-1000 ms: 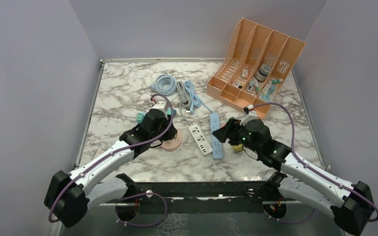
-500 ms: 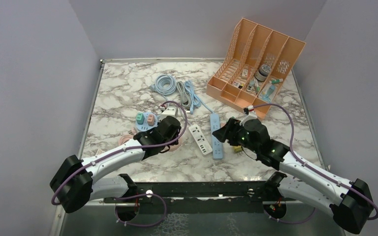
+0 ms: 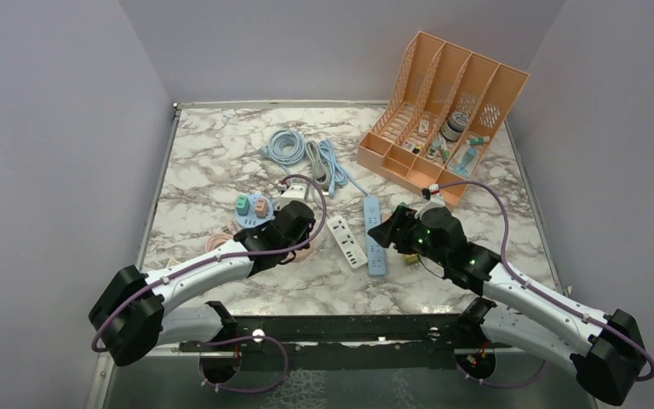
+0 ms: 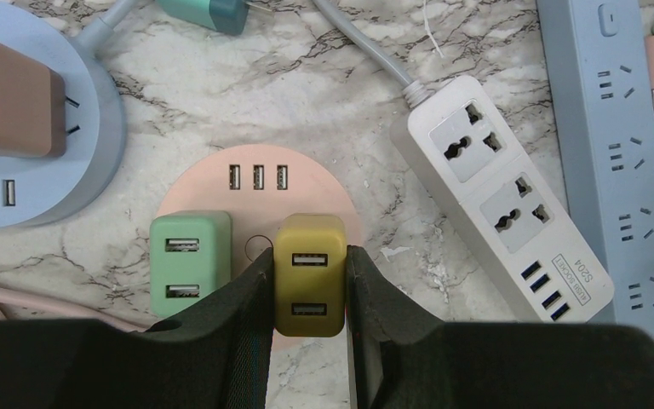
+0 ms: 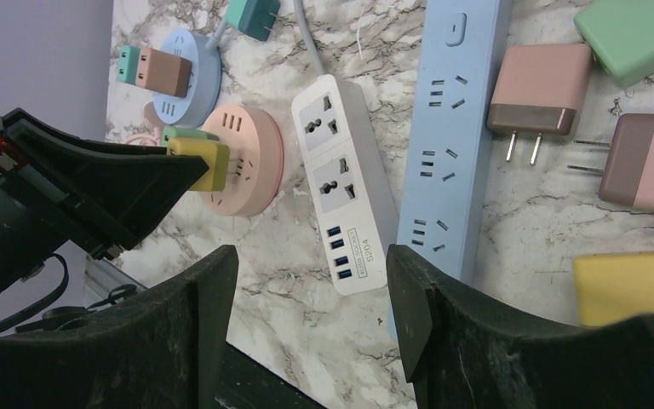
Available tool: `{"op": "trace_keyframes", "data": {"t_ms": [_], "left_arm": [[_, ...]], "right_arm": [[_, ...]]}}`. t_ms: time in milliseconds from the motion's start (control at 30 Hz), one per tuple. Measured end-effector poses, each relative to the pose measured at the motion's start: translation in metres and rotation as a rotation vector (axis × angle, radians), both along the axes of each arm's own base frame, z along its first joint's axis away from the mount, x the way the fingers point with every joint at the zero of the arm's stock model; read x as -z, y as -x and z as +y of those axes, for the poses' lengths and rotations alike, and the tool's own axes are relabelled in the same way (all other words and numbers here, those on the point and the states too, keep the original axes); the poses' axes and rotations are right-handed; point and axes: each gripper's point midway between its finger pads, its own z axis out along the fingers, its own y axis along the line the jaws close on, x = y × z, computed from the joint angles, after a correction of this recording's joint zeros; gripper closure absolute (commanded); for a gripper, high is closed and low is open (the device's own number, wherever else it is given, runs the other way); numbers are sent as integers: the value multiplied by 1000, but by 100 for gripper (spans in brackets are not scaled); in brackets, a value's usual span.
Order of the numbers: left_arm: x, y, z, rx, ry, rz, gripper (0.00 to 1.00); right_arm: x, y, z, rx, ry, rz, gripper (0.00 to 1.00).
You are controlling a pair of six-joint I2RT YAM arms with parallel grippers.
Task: Insert the plug
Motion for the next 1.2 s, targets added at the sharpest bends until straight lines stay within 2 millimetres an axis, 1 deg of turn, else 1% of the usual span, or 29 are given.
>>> {"op": "trace_keyframes", "data": {"t_ms": [100,400,600,800,1200], "left_arm": [[5,1,1,0,-16,14,100],[6,1,0,1,-37,25,100],[18,-1,-1,-2,-68,48,100],[19,-2,-1,-5,-74,49,100],[26,-15,-10,-59,-47,30,100]], "right_arm": [[1,0,0,2,-1,4,36],[4,0,0,7,3,17,36],[6,0,-1,11,7,22,36],[6,0,-1,15,8,21,36],[6,-1,-2,18,10,21,36]]}}
